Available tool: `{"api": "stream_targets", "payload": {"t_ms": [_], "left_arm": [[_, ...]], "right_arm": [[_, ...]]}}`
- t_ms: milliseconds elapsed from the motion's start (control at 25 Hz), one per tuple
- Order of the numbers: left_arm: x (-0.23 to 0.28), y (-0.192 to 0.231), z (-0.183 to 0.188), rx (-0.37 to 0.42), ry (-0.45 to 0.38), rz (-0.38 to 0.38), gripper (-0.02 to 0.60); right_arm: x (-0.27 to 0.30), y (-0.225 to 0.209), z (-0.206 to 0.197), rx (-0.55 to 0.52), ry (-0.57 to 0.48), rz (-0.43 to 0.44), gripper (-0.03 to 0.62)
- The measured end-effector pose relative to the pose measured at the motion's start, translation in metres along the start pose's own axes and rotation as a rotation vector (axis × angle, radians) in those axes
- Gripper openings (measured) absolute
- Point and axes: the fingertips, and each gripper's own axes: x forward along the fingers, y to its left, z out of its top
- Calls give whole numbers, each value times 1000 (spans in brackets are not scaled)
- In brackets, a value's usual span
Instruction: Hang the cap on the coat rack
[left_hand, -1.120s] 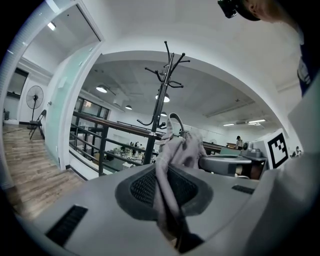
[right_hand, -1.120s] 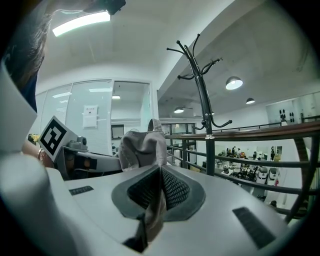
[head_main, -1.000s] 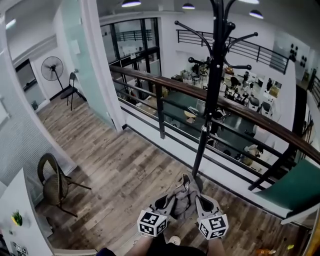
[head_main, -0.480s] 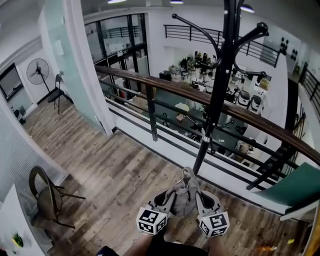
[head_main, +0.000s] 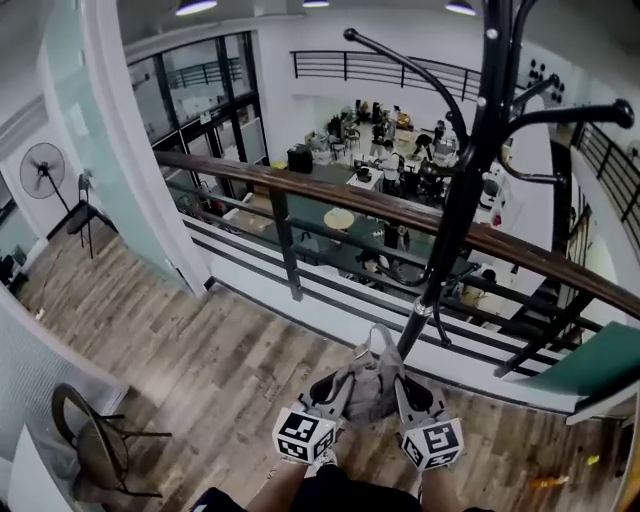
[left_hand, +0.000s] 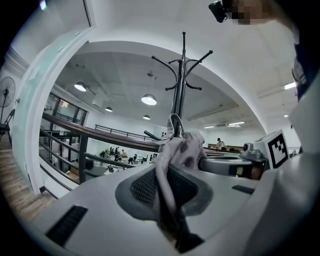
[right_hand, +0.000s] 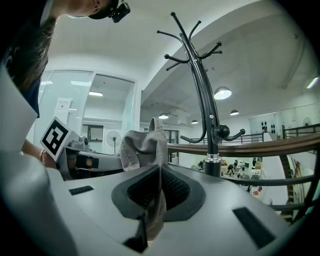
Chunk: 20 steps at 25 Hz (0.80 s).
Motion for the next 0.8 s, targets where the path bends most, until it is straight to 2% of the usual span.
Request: {"api": "stream_targets", "payload": {"t_ms": [320,560,800], "left_arm": [[29,28,21,39,-22,-99,51],[45,16,77,71,-120,-161,51],[52,9,130,80,-174,-145,51]], "right_arm": [[27,-2,19,-15,-59,-89,20],[22,-19,75,-104,-145,-129,20],[19,-27,132,-148,-178,-106,20]]}}
